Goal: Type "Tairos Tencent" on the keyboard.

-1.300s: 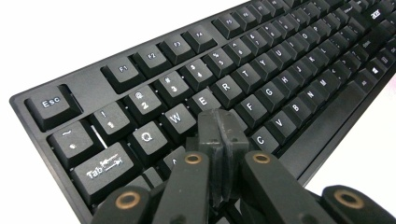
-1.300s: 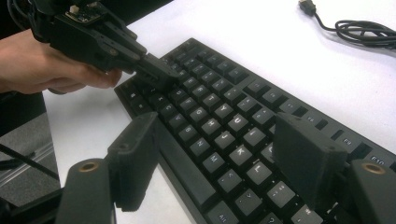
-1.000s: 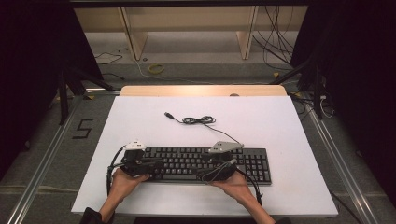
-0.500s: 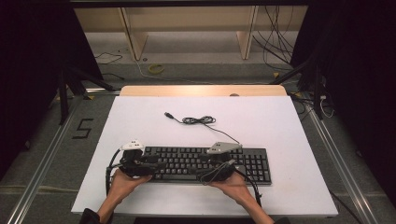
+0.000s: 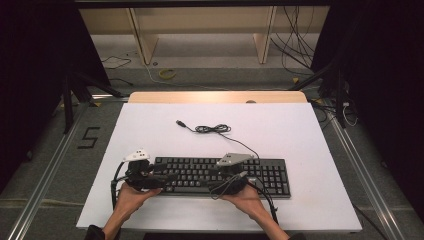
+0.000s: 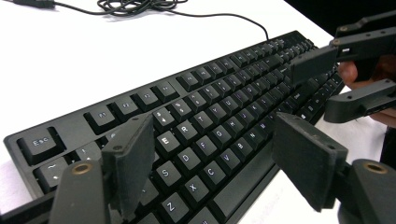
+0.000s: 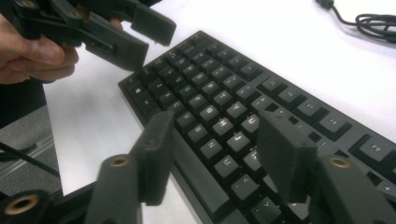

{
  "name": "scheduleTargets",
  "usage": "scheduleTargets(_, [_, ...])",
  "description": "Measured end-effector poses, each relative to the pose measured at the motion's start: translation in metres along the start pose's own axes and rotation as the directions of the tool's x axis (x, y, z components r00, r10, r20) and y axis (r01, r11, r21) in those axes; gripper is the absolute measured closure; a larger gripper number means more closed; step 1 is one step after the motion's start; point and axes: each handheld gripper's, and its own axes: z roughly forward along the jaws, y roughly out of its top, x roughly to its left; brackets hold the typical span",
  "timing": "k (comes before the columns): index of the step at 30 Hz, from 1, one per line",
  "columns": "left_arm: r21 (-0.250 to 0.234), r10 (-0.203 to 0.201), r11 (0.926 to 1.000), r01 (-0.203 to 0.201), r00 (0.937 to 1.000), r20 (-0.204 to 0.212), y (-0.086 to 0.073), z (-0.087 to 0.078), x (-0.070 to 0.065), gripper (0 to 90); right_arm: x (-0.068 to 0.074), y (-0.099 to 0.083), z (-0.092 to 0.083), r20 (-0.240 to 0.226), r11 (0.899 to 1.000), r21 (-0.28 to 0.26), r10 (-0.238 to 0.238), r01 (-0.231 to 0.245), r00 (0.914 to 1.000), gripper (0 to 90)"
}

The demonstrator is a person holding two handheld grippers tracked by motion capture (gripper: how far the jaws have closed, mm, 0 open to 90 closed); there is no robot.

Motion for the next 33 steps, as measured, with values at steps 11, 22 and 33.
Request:
scheduleTargets(11, [-0.022,-0.003,0.9997,0.003,1.0000,-0.005,0.000,-0.006,0.001,26.5,0.007,-0.002,0.011,-0.024,0.999,0.042,-0.023,0.024,0.9995,70.3])
scheduleTargets(22, [-0.029,-0.007,0.9996,0.007,1.0000,-0.006,-0.001,-0.010,-0.001,25.6,0.012,-0.006,0.023,-0.030,0.995,0.084,-0.045,0.048,0.9985,87.2])
scheduleTargets(33, [-0.030,0.006,0.9995,-0.007,1.0000,-0.005,-0.005,-0.012,-0.005,25.0,0.012,-0.010,0.030,-0.021,0.992,0.115,-0.055,0.057,0.9983,90.0])
